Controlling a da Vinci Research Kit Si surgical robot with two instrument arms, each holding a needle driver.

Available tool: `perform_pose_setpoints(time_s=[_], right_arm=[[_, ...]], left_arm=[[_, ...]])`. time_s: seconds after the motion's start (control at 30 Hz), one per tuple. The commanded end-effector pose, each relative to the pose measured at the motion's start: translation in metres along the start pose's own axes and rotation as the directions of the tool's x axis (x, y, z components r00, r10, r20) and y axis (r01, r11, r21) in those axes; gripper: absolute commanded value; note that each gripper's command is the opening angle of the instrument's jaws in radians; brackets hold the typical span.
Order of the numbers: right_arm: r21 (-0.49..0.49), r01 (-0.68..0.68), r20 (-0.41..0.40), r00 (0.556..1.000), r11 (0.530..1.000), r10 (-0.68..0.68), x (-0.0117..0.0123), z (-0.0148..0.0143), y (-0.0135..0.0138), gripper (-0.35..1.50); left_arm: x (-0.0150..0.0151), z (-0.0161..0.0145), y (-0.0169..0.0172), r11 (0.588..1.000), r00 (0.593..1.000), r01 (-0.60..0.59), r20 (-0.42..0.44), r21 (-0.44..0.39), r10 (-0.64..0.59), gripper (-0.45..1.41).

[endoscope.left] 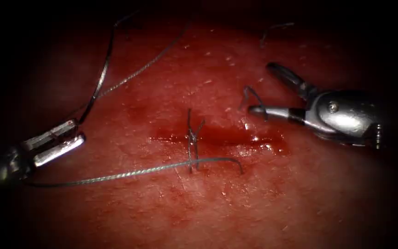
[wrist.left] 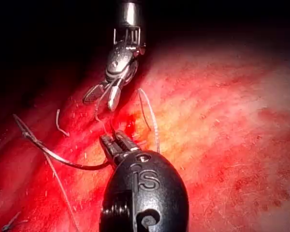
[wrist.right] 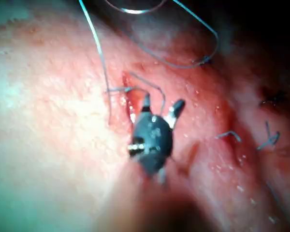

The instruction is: Wound Closure

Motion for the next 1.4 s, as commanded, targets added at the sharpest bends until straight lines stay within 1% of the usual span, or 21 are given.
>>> perform_pose_setpoints(time_s=[0.03,0.07,0.17,0.3,0.53,0.6,0.63,0.67,0.77,0.8,0.9,1.0,1.03,1.2,1.4], right_arm=[[0.002,0.006,0.000,1.000,1.000,-0.006,-0.0002,0.0006,-0.0005,1.26],[0.002,0.011,0.000,1.000,1.000,-0.011,-0.0001,0.0006,-0.0004,1.25],[-0.003,0.017,-0.008,1.000,1.000,-0.017,0.0004,0.0005,-0.0004,1.08],[-0.005,0.032,-0.020,0.999,0.999,-0.033,0.0011,0.0012,-0.0001,1.10],[0.014,0.041,-0.038,0.998,0.999,-0.041,0.0014,0.0025,-0.0005,1.08],[0.025,0.041,-0.045,0.998,0.999,-0.040,0.0015,0.0026,-0.0007,0.69],[0.037,0.042,-0.052,0.998,0.998,-0.040,0.0015,0.0025,-0.0007,0.31],[0.060,0.043,-0.067,0.997,0.997,-0.039,0.0015,0.0024,-0.0007,-0.35],[0.090,0.049,-0.086,0.995,0.995,-0.042,0.0015,0.0023,-0.0003,-0.35],[0.100,0.026,-0.092,0.996,0.995,-0.017,0.0015,0.0024,0.0000,-0.35],[0.107,-0.081,-0.033,0.996,0.991,0.085,0.0013,0.0029,0.0008,-0.35],[0.095,-0.146,0.014,0.989,0.985,0.145,0.0011,0.0033,0.0014,-0.35],[0.087,-0.169,0.040,0.985,0.982,0.166,0.0010,0.0035,0.0017,-0.35],[0.071,-0.196,0.160,0.970,0.978,0.183,0.0007,0.0041,0.0032,-0.35],[0.061,-0.215,0.185,0.962,0.975,0.201,0.0005,0.0046,0.0043,-0.35]], left_arm=[[-0.0002,0.0006,0.0003,1.000,1.000,0.000,-0.001,0.000,0.000,-0.45],[-0.0002,0.0006,0.0003,1.000,1.000,0.000,-0.001,0.000,0.000,-0.45],[-0.0003,0.0007,0.0003,1.000,1.000,0.000,-0.001,0.000,0.000,-0.45],[-0.0003,0.0007,0.0003,1.000,1.000,-0.001,0.001,-0.002,0.001,-0.45],[-0.0003,0.0007,0.0002,1.000,1.000,-0.001,0.001,-0.002,0.001,-0.45],[-0.0004,0.0007,0.0002,1.000,1.000,-0.001,0.001,-0.002,0.001,-0.45],[-0.0004,0.0007,0.0002,1.000,1.000,-0.001,0.001,-0.002,0.001,-0.45],[-0.0004,0.0007,0.0002,1.000,1.000,-0.002,0.001,-0.002,0.002,-0.45],[-0.0004,0.0008,0.0003,1.000,1.000,-0.002,0.001,-0.001,0.002,-0.45],[-0.0004,0.0009,0.0004,1.000,1.000,-0.003,0.004,-0.001,0.003,-0.45],[-0.0004,0.0009,0.0005,1.000,1.000,-0.003,0.002,-0.003,0.003,-0.45],[-0.0004,0.0008,0.0004,1.000,1.000,-0.003,0.002,-0.003,0.003,-0.45],[-0.0004,0.0008,0.0004,1.000,1.000,-0.003,0.002,-0.003,0.003,-0.45],[-0.0004,0.0007,0.0004,1.000,1.000,-0.003,0.002,-0.004,0.003,-0.45],[-0.0003,0.0007,0.0004,1.000,1.000,-0.002,0.002,-0.004,0.002,-0.45]])
